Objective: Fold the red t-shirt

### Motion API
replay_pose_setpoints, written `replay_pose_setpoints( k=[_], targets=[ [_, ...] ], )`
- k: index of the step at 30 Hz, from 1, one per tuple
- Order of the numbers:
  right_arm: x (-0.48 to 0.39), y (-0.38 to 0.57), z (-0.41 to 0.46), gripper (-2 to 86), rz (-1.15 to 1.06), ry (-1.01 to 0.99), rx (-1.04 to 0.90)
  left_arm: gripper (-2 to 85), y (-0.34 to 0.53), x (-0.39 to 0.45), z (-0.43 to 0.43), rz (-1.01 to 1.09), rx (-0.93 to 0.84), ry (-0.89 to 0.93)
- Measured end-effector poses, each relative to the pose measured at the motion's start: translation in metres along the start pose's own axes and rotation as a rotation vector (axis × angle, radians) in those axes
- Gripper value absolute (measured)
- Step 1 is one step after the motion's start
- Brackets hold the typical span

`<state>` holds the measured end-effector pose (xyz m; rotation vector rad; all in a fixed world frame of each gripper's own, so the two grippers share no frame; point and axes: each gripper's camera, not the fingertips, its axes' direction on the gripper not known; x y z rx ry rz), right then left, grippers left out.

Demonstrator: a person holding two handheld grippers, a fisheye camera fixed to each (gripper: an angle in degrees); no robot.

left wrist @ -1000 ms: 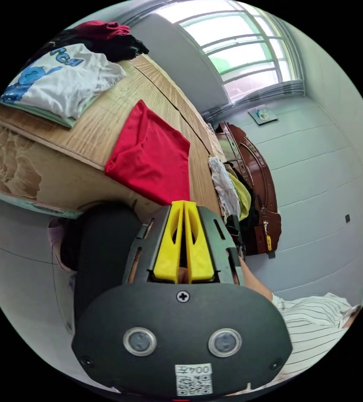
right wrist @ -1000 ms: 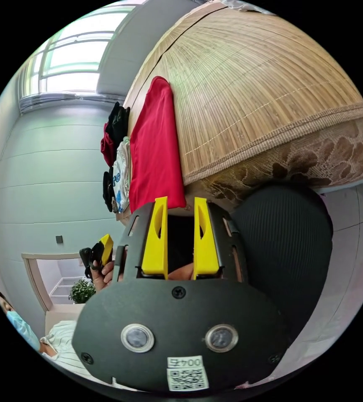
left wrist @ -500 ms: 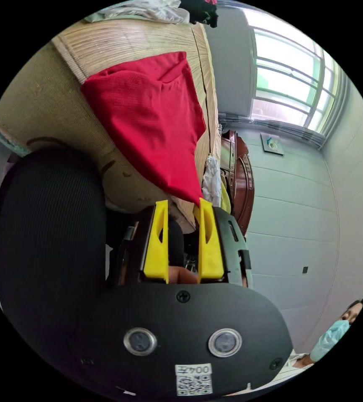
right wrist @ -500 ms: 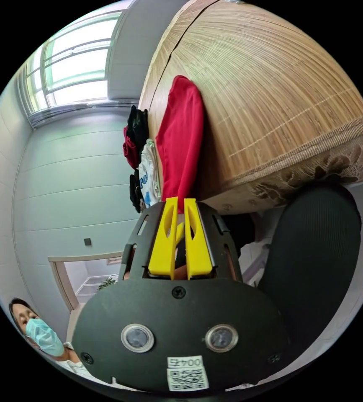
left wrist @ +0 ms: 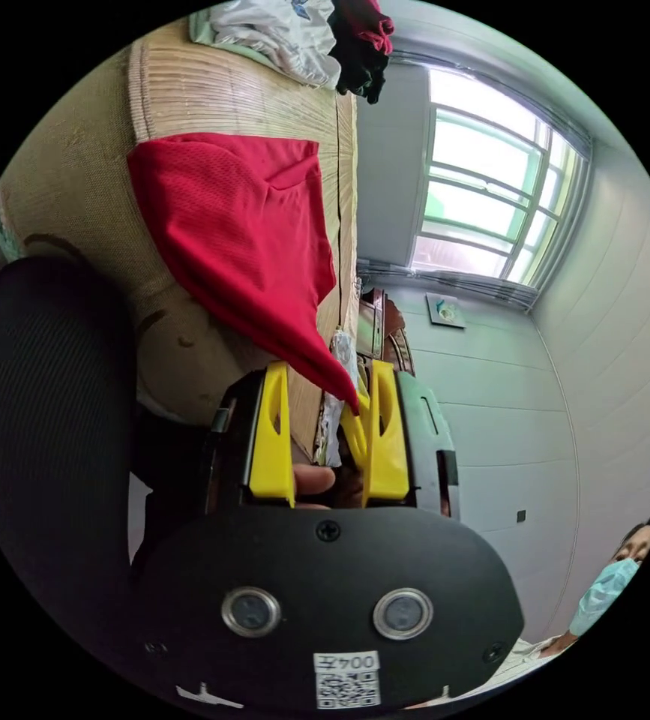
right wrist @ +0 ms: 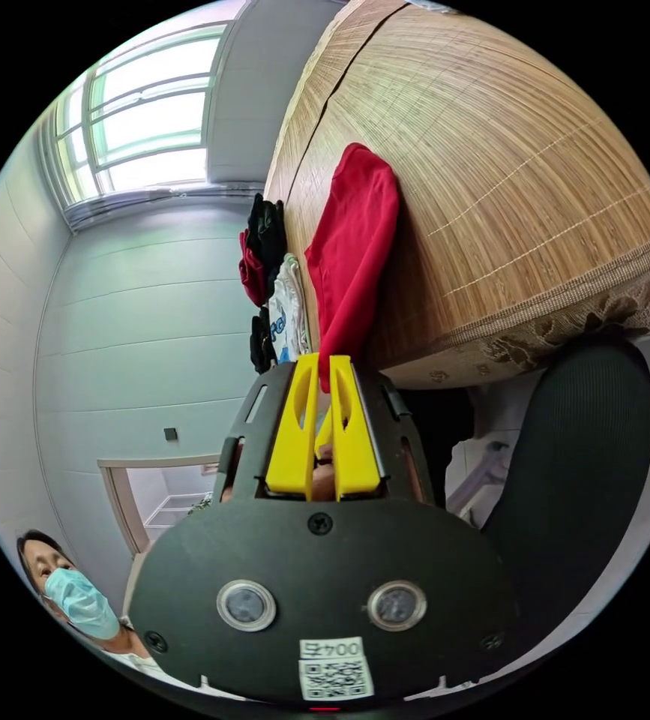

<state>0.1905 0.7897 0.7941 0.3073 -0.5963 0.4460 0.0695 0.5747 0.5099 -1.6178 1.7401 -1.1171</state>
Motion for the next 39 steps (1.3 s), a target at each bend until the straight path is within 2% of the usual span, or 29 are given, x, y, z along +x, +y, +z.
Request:
replay_pose_setpoints(
  k=[10, 13, 16, 20, 23, 29, 39],
  targets=[
    [0.001, 0.006, 0.004, 3.8, -0.024, -0.017, -0.010, 15.9, 0.002, -0.002, 0.024, -0.052, 0.081, 0.052],
    [0.007, 0.012, 0.003, 3.9, -0.031, -0.018, -0.013, 12.2, -0.007, -0.004, 0.027, -0.081, 0.110, 0.017],
    [0.013, 0.017, 0.005, 4.4, -0.073, 0.007, -0.029, 5.8, -0.018, -0.001, 0.028, -0.083, 0.063, -0.060],
    [0.031, 0.020, 0.005, 10.6, -0.170, 0.029, -0.040, 4.9, -0.027, 0.021, 0.015, -0.042, 0.046, -0.105],
    [0.062, 0.006, 0.003, 13.8, -0.118, -0.003, -0.039, 4.7, -0.032, 0.034, 0.003, -0.057, 0.024, -0.080],
    [0.111, -0.025, 0.029, 15.1, -0.010, -0.049, -0.054, 4.7, -0.043, 0.055, -0.019, -0.074, -0.049, -0.049],
    [0.118, -0.081, 0.060, 13.6, -0.015, -0.042, 0.008, 4.7, -0.051, 0.067, -0.055, -0.043, -0.132, -0.037]
  ],
)
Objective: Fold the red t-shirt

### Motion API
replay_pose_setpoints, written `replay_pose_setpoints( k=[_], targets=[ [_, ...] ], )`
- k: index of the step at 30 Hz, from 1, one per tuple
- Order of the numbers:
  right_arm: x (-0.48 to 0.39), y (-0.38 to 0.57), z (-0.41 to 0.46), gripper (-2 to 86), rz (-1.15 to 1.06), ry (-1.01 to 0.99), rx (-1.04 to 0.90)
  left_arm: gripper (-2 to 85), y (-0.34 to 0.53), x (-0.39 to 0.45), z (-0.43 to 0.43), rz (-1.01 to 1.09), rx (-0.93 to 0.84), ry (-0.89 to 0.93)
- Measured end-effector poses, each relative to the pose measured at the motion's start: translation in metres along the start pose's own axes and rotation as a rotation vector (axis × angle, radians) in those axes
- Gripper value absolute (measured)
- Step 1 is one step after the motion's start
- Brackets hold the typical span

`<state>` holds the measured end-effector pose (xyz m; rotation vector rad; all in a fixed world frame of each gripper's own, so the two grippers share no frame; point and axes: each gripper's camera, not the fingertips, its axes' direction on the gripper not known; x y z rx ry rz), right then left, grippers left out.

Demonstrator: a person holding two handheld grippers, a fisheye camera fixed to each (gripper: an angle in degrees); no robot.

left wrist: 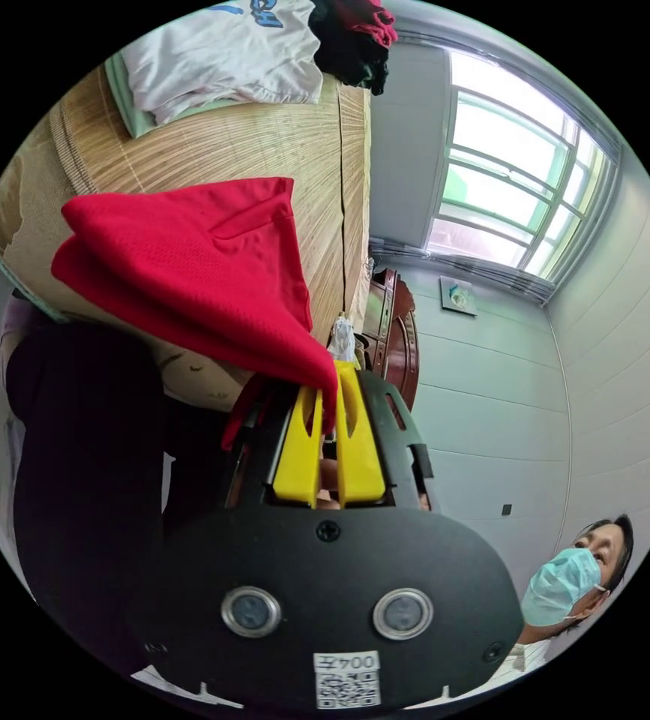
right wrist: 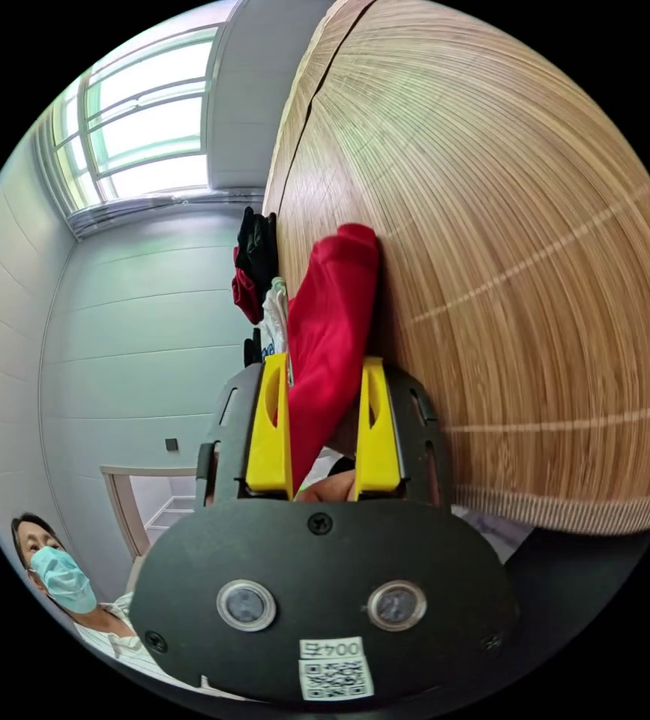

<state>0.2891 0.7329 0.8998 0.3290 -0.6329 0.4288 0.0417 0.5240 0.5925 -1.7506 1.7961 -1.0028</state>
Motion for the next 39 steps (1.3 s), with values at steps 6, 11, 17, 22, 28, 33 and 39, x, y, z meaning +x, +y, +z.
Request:
replay_pose_setpoints(
  k=[6, 11, 17, 22, 28, 33, 39],
  targets=[
    [-0.014, -0.042, 0.032, 3.7, -0.023, 0.105, -0.038, 4.6, 0.003, 0.002, -0.025, 0.035, -0.020, 0.022],
    [-0.122, -0.037, 0.046, 2.8, -0.253, 0.100, -0.054, 4.7, 0.004, 0.027, -0.069, 0.126, 0.018, 0.050],
    [-0.263, -0.045, 0.123, 2.7, -0.442, 0.180, -0.170, 4.7, -0.025, 0.061, -0.145, 0.207, 0.089, 0.142],
    [-0.356, -0.067, 0.224, 2.7, -0.548, 0.209, -0.229, 4.7, -0.067, 0.109, -0.229, 0.317, 0.218, 0.109],
    [-0.441, -0.091, 0.320, 2.9, -0.732, 0.093, -0.212, 4.7, -0.112, 0.144, -0.311, 0.428, 0.377, 0.071],
    [-0.374, -0.141, 0.425, 3.4, -0.643, 0.276, -0.316, 4.6, -0.182, 0.013, -0.300, 0.061, 0.372, 0.168],
    [-0.217, -0.195, 0.484, 7.6, -0.275, 0.374, -0.405, 4.8, -0.201, -0.094, -0.272, -0.211, 0.394, 0.304]
  ],
)
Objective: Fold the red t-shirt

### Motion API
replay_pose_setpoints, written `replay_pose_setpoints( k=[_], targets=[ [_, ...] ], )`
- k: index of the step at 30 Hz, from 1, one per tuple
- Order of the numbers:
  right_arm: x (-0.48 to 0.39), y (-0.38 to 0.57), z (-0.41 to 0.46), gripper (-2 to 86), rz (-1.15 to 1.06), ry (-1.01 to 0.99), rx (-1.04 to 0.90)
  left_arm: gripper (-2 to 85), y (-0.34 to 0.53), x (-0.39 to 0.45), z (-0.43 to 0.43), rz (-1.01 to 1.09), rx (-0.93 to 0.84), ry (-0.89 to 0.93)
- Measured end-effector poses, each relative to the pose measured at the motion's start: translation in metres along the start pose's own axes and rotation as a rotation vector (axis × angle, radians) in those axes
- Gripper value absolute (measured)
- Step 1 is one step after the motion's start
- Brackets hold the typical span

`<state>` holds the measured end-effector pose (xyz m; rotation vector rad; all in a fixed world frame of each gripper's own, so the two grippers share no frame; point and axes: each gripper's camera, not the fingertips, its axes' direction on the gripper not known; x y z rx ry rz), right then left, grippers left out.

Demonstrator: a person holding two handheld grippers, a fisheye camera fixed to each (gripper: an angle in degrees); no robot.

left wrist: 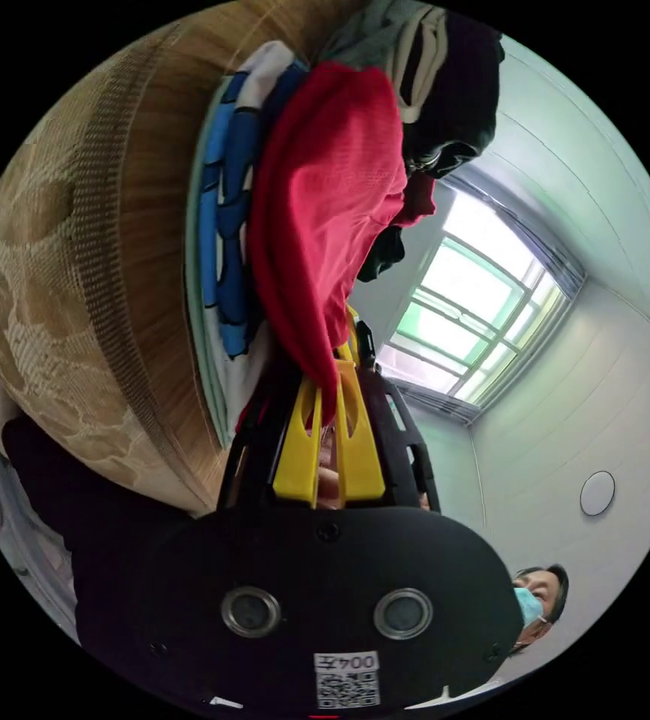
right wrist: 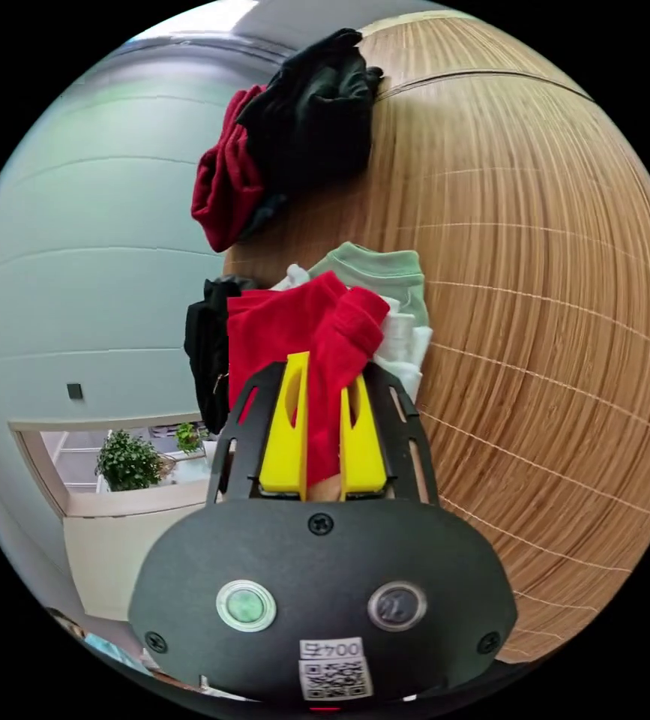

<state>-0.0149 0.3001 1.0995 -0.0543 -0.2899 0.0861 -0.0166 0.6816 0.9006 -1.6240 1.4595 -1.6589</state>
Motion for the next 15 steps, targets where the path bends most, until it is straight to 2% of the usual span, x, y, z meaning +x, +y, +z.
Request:
replay_pose_setpoints(
  k=[6, 9, 11, 15],
  targets=[
    [0.018, 0.012, -0.023, 11.6, -0.061, -0.013, 0.014, 6.5, -0.006, 0.005, -0.022, 0.006, 0.007, 0.053],
    [0.030, 0.041, -0.044, 11.8, -0.052, -0.103, 0.020, 7.1, -0.009, 0.002, -0.037, -0.022, 0.011, 0.077],
    [0.029, 0.096, -0.058, 11.5, -0.105, -0.176, 0.063, 7.2, -0.009, 0.004, -0.043, -0.026, 0.009, 0.085],
    [0.031, 0.186, -0.033, 11.4, -0.150, -0.310, -0.029, 7.3, -0.013, 0.015, -0.041, -0.017, -0.029, 0.102]
  ],
)
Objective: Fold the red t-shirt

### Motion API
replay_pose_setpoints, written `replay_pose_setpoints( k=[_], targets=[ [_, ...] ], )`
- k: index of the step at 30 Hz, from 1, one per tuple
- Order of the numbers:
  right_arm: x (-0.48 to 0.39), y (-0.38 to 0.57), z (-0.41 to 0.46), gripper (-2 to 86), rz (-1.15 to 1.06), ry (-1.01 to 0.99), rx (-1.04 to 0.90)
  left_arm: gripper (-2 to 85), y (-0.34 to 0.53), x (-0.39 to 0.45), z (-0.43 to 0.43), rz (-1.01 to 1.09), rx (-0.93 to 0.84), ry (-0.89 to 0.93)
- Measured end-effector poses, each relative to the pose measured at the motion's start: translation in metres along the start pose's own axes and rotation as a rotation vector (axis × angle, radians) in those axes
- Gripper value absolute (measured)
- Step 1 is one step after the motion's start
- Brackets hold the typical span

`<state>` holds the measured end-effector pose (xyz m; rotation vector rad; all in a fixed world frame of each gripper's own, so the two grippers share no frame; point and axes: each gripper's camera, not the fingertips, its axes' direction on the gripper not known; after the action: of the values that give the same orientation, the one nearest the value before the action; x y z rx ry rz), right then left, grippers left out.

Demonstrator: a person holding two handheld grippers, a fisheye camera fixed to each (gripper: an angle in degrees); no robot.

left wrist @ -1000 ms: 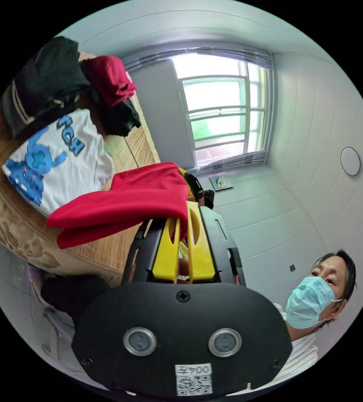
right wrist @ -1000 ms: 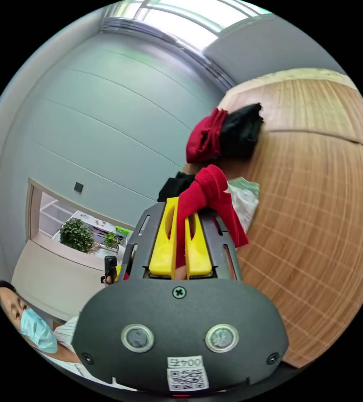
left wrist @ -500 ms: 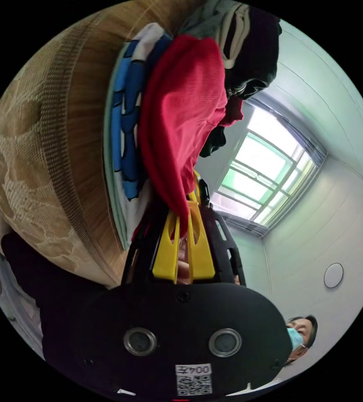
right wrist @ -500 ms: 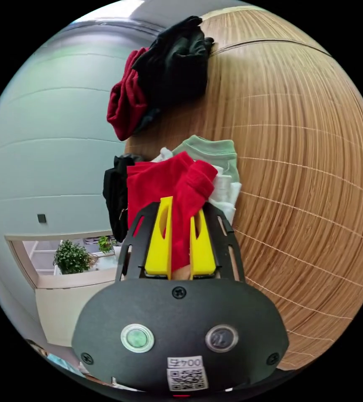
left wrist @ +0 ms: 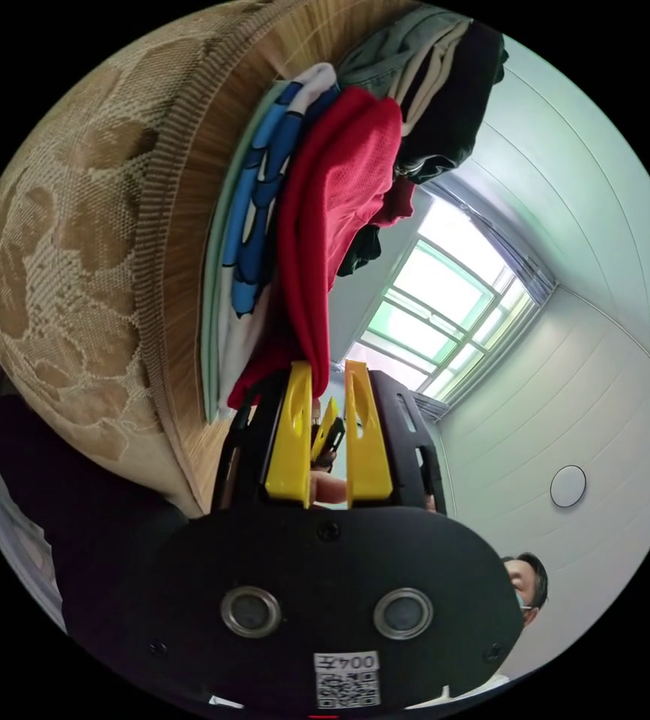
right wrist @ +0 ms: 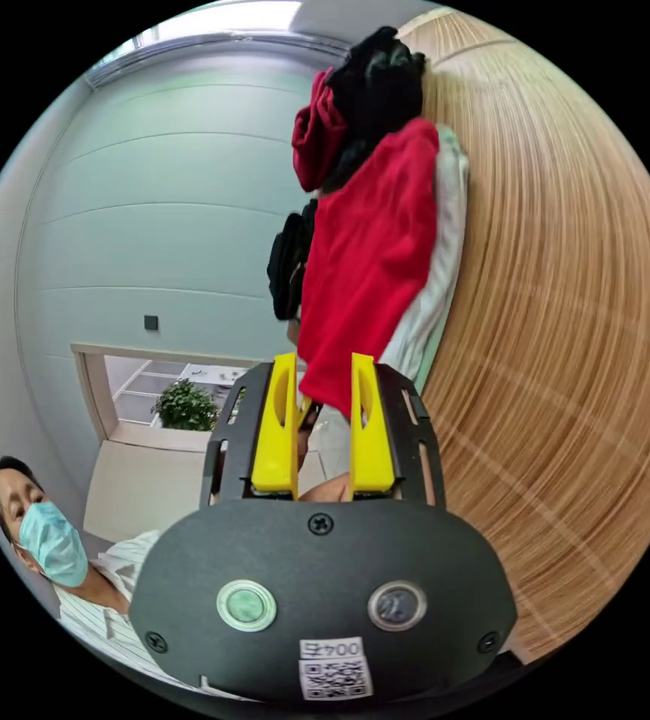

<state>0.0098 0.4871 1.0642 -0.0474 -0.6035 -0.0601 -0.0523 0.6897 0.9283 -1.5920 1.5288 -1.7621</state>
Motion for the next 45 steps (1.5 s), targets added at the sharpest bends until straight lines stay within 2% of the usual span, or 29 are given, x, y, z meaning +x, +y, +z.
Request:
replay_pose_setpoints(
  k=[5, 9, 13, 15, 18, 26, 30, 34, 37, 40, 42, 43, 45],
  targets=[
    [0.038, 0.070, 0.027, 11.8, 0.153, -0.143, 0.023, 7.2, -0.006, 0.014, 0.004, -0.006, -0.006, 0.012],
    [0.047, 0.073, 0.037, 12.5, 0.195, -0.175, 0.037, 7.1, -0.008, 0.024, 0.004, -0.009, 0.007, 0.031],
    [0.052, 0.066, 0.050, 12.5, 0.243, -0.290, 0.084, 7.0, -0.008, 0.024, 0.006, -0.015, 0.007, 0.039],
    [0.052, 0.060, 0.058, 11.4, 0.251, -0.314, 0.091, 6.9, -0.006, 0.022, 0.006, -0.016, 0.006, 0.040],
    [0.047, 0.052, 0.067, 5.2, 0.263, -0.369, 0.099, 6.8, -0.005, 0.017, 0.004, -0.013, 0.002, 0.026],
    [-0.052, 0.044, 0.040, 3.9, 0.090, 0.195, 0.047, 6.8, 0.014, -0.023, -0.021, 0.007, -0.009, -0.056],
    [-0.063, 0.044, 0.063, 5.1, 0.058, 0.336, -0.021, 6.0, 0.040, -0.047, -0.031, 0.009, 0.025, -0.055],
    [-0.098, 0.067, 0.056, 5.5, -0.039, 0.407, 0.091, 3.8, 0.066, -0.049, -0.030, 0.087, -0.007, -0.106],
    [-0.129, 0.079, 0.056, 4.0, -0.121, 0.540, 0.147, 1.8, 0.092, -0.020, -0.020, 0.304, 0.009, -0.256],
    [-0.172, 0.077, 0.070, 2.0, -0.293, 0.648, 0.206, 1.2, 0.117, 0.031, 0.014, 0.663, 0.070, -0.475],
    [-0.195, 0.068, 0.090, 1.4, -0.387, 0.677, 0.200, 1.0, 0.136, 0.061, 0.056, 0.973, 0.178, -0.751],
    [-0.206, 0.061, 0.107, 1.3, -0.445, 0.736, 0.193, 1.0, 0.140, 0.065, 0.068, 1.047, 0.212, -0.829],
    [-0.210, 0.048, 0.140, 1.2, -0.491, 0.849, 0.136, 0.9, 0.142, 0.059, 0.115, 1.225, 0.270, -1.120]
  ],
)
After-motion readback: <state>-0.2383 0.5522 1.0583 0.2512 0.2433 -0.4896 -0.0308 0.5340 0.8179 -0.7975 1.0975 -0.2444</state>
